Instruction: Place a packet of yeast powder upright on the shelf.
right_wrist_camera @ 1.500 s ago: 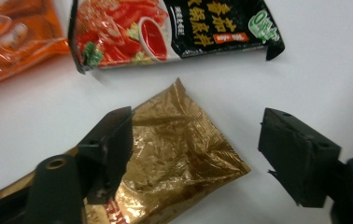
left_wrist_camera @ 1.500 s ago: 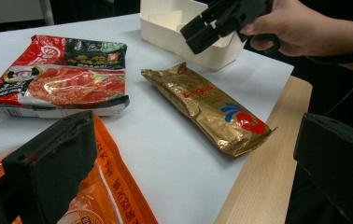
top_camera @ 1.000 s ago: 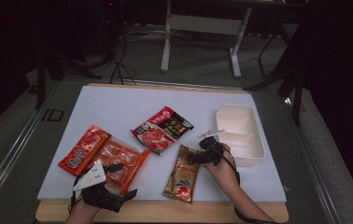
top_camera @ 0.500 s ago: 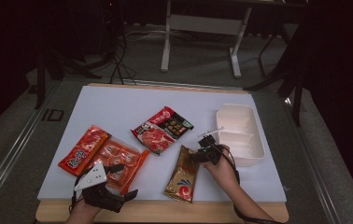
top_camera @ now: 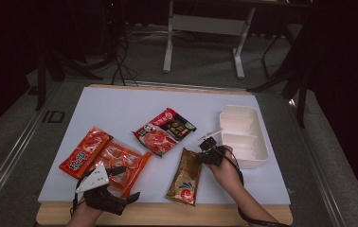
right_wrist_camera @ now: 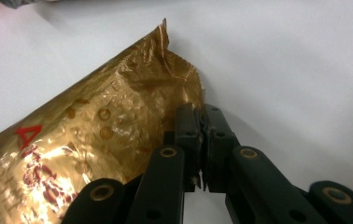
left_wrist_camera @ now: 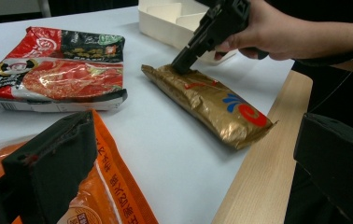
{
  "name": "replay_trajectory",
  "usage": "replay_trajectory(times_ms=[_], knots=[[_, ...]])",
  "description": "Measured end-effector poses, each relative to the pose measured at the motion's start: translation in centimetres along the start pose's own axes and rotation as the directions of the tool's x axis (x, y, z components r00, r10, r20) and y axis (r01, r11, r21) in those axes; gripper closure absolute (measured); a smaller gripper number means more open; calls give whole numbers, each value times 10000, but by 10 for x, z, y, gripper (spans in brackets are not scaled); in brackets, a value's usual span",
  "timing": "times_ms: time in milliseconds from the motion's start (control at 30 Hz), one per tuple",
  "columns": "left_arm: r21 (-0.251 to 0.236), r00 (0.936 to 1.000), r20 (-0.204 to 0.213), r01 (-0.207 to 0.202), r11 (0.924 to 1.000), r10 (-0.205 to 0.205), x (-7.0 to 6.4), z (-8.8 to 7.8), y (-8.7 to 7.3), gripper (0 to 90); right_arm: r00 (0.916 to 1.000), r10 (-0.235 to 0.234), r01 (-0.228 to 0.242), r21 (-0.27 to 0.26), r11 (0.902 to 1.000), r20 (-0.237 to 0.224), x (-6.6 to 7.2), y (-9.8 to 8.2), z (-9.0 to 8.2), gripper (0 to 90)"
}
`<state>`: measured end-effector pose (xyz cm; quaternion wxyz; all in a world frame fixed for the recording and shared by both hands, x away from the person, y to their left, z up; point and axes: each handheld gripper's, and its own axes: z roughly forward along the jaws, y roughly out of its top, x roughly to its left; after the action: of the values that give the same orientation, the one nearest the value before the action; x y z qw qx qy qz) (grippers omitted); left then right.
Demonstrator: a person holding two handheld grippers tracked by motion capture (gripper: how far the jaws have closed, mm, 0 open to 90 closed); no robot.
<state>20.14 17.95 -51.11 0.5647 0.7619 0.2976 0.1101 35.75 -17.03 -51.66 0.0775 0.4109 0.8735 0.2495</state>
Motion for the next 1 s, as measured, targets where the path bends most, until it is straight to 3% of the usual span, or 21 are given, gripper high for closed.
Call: replay_trajectory(times_ms=[67, 133, 333, 567, 833, 900, 1000], knots=[[-14, 10000, -1, 8, 10000, -8, 0, 0, 0, 0, 10000, 0, 0, 0, 10000, 0, 0, 0, 0, 876], [6, 10000, -3, -12, 10000, 12, 0, 0, 0, 0, 9998, -2, -4, -321, 9995, -197, 0, 3, -9, 878], [18, 10000, -2, 11, 10000, -11, 0, 0, 0, 0, 9985, -523, 512, -703, 9962, -145, 9, 10, -21, 881], [9, 10000, -11, 3, 10000, -3, 1, 0, 0, 0, 9949, -893, 820, -1399, 9868, -469, 23, 19, -44, 881], [-45, 10000, -16, 16, 10000, -17, 1, 0, 0, 0, 9857, -1448, 1229, -2195, 9678, -865, 43, 26, -71, 882], [-27, 10000, -28, -24, 10000, 24, 1, 0, 0, 0, 9756, -1881, 1540, -2576, 9539, -1133, 53, 29, -84, 883], [-65, 10000, -30, -18, 10000, 17, 1, 0, 0, 0, 9652, -2192, 1702, -2939, 9406, -1426, 63, 30, -97, 883]])
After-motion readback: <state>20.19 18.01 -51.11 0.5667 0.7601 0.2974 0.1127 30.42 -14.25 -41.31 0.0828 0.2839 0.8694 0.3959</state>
